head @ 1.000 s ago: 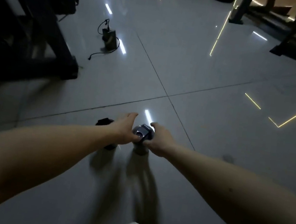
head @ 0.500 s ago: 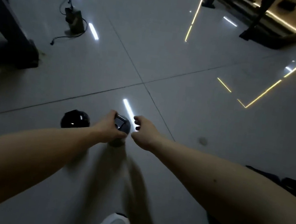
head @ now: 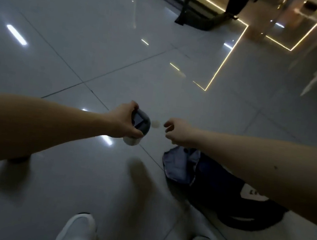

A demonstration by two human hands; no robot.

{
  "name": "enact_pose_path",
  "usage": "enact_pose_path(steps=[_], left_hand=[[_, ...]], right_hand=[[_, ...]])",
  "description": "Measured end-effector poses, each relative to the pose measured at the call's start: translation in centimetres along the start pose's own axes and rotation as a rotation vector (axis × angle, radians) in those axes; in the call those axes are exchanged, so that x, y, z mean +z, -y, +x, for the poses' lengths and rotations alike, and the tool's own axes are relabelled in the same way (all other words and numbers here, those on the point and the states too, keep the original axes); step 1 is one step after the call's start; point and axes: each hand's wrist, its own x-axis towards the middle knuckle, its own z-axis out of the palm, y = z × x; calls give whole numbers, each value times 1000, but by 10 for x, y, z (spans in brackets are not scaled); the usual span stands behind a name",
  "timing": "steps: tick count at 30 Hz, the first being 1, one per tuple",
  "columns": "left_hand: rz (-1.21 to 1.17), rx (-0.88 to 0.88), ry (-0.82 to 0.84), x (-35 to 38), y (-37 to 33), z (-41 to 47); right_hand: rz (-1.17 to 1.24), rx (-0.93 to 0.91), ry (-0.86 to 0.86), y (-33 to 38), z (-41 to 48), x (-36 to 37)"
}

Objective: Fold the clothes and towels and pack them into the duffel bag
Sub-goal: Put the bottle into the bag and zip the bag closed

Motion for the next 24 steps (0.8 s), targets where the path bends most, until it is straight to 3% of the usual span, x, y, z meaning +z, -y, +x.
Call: enact_pose_path(steps=[4, 11, 18, 24], left_hand=[[24, 89, 25, 25, -70, 6], [-242, 10, 10, 136, -128, 1], [-443, -65, -79, 186, -120, 13], [-540, -108, -120, 190, -106, 28]], right_hand=[[-81, 75, 0, -72, -36, -24], [-77, 221, -82, -161, -54, -4], [-157, 301, -283, -159, -35, 16], [-69, 475, -249, -148, 3, 15]])
